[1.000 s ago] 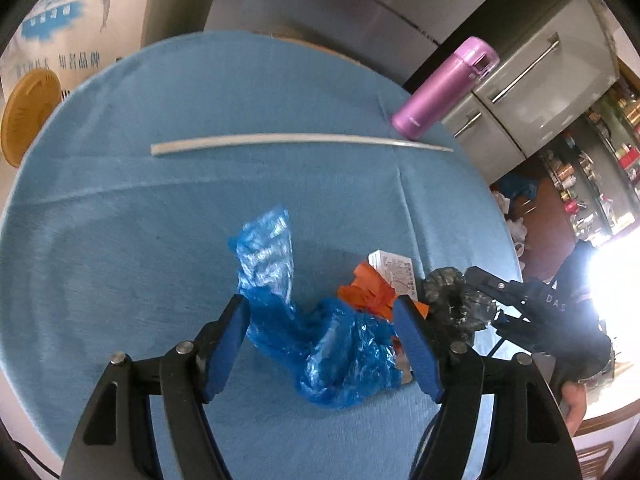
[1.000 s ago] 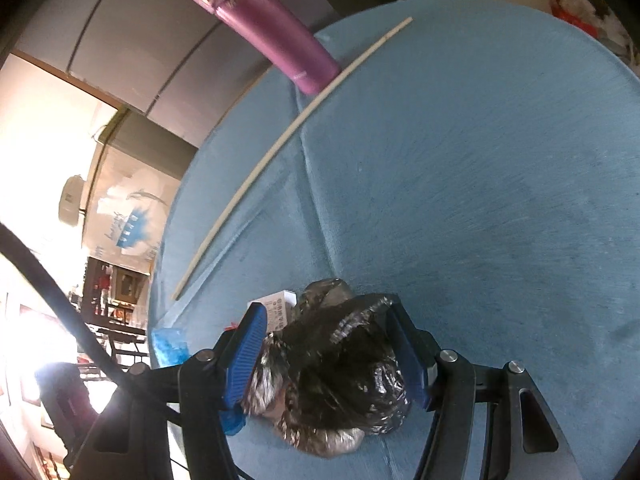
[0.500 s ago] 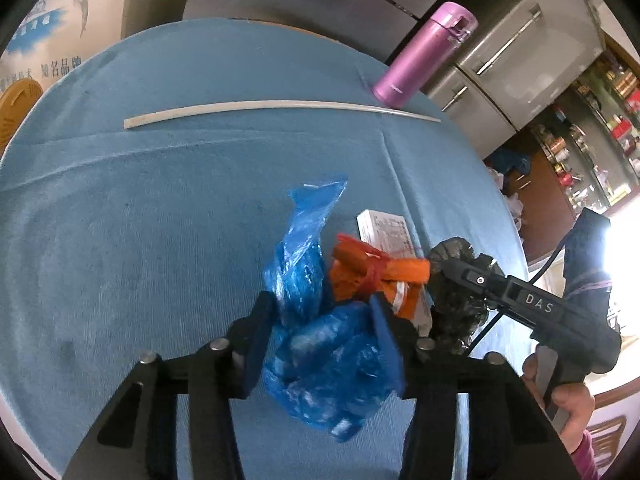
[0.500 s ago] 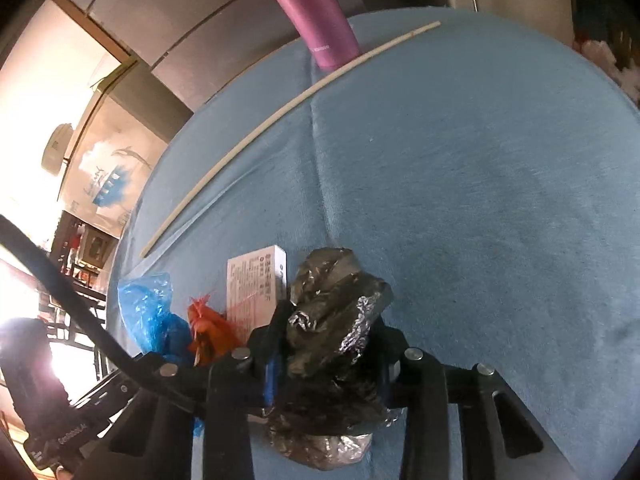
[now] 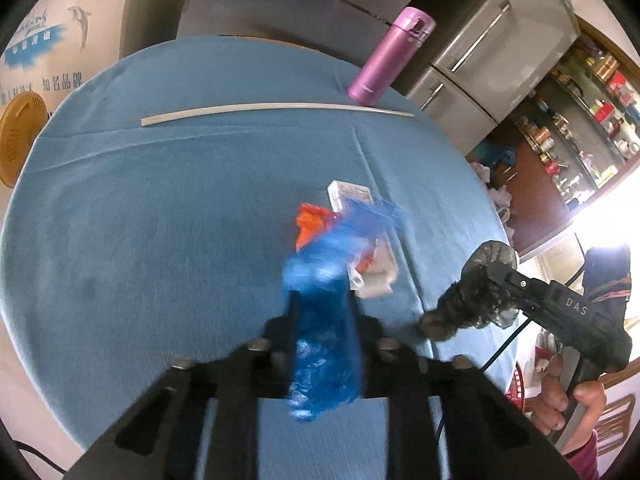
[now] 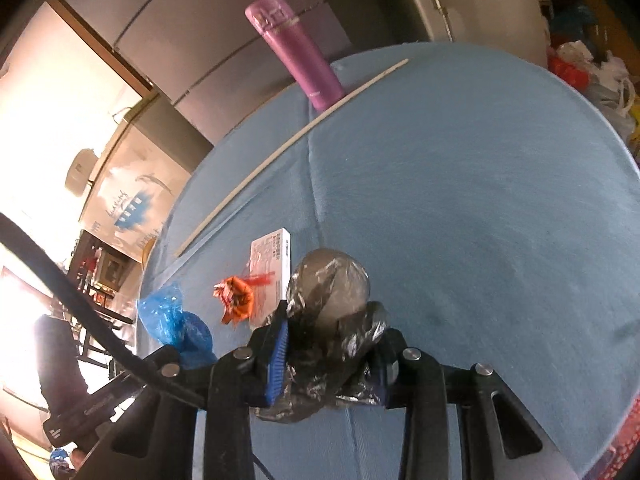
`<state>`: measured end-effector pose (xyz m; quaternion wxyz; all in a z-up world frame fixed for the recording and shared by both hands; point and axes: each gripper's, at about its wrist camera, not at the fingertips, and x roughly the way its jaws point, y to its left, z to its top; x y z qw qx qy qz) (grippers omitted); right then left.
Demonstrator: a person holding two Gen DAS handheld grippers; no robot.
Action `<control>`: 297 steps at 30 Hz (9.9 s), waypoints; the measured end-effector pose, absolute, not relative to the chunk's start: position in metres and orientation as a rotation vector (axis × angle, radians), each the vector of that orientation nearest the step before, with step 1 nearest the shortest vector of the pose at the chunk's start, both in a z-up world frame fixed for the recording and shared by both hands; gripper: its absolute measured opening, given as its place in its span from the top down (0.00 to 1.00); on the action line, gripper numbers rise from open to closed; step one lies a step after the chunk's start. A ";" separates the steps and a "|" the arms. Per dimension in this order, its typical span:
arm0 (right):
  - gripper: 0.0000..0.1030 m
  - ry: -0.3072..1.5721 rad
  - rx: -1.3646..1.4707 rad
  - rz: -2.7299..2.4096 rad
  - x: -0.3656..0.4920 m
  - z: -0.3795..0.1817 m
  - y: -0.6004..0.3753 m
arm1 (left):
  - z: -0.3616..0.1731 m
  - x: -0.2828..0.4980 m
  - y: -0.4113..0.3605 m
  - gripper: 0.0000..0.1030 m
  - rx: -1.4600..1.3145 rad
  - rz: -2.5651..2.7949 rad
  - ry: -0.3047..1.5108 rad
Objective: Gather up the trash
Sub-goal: 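Lift the blue bag with the left tool while the right tool lifts the black bag, then carry the black bag with the right tool over the red basket, then open the right tool to drop the black bag into the basket, then move the blue bag over the basket and open the left tool, then return both tools over the table toward the orange bag and white box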
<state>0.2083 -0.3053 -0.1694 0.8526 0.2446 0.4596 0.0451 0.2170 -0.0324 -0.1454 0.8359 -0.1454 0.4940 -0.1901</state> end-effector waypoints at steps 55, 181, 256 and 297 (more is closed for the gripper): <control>0.24 1.043 0.340 0.387 0.134 -0.191 -0.305 | -0.175 0.206 -0.085 0.38 -0.116 -0.456 1.086; 0.63 0.796 0.688 0.001 -0.033 -0.163 -0.459 | -0.103 0.072 -0.292 0.37 0.540 -0.642 0.799; 0.63 0.767 0.769 -0.291 -0.108 -0.174 -0.529 | -0.154 0.043 -0.395 0.37 0.755 -0.928 0.829; 0.45 0.822 0.749 -0.260 -0.054 -0.157 -0.506 | -0.124 0.080 -0.200 0.29 0.443 -0.647 0.855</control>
